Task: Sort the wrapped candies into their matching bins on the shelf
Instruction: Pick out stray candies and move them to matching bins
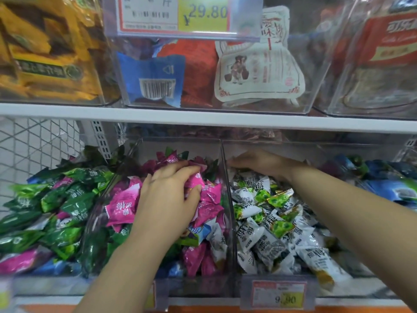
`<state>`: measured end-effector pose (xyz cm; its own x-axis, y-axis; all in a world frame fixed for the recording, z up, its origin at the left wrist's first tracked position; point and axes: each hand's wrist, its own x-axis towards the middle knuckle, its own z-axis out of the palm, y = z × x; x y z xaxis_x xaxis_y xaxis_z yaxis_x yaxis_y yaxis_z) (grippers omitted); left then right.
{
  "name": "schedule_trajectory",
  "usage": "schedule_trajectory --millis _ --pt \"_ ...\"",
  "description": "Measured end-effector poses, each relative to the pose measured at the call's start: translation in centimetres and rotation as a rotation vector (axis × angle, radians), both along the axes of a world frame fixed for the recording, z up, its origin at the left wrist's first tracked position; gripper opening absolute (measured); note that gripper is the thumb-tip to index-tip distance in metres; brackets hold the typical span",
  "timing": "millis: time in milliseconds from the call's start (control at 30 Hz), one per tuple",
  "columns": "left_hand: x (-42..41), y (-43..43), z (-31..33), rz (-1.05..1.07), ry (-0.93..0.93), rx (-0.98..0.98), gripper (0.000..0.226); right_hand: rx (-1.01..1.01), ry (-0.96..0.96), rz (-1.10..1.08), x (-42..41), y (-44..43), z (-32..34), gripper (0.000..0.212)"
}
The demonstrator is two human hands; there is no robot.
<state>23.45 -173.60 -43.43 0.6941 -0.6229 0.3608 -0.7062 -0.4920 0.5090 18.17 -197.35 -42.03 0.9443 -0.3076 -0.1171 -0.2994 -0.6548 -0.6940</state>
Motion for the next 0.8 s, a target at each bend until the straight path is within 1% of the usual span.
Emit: schedule_trajectory --millis 33,67,133,200,233,333,400,467,533,633,800 --pt "0.0 0.0 0.0 0.001 -0.001 0.002 0.04 0.047 -0.016 -0.008 -0.2 0.0 -0.1 0.028" --pt "0.1 -0.1 -0.1 0.002 -0.003 0.003 0.039 0.068 -0.034 -0.008 -0.5 0.1 0.0 0.029" --pt "0.2 -0.1 -0.2 0.006 -0.003 0.001 0.038 0.003 -0.078 -0.006 -0.7 0.3 0.0 0.026" --pt "0.2 -0.1 -0.2 0.008 0.003 -0.004 0.037 -0.08 -0.099 -0.013 -0.8 0.6 0.0 0.013" --pt "0.2 -0.1 -0.2 0.008 0.006 -0.006 0.037 -0.088 -0.099 -0.015 -0.9 0.6 -0.1 0.009" --pt "0.1 -0.1 -0.1 0.005 0.001 -0.003 0.038 -0.019 -0.068 0.016 -1.4 0.8 0.1 0.019" --pt "0.0 -0.1 -0.1 0.001 -0.002 0.007 0.037 -0.022 -0.035 0.034 -1.7 0.9 0.2 0.021" --pt "-0.2 0.0 0.0 -0.003 0.005 0.015 0.037 -0.064 -0.017 0.031 -2.1 1.0 0.1 0.02" --pt "-0.4 0.1 0.0 -0.002 0.012 0.017 0.037 -0.134 0.026 0.024 -2.5 1.4 0.0 0.027" --pt "-0.5 0.1 0.1 -0.005 0.019 0.014 0.037 -0.318 0.036 0.106 -3.7 2.4 0.1 0.033" --pt "-0.4 0.3 0.1 -0.017 0.02 0.012 0.037 -0.359 0.039 0.193 -6.3 3.1 1.2 0.026"
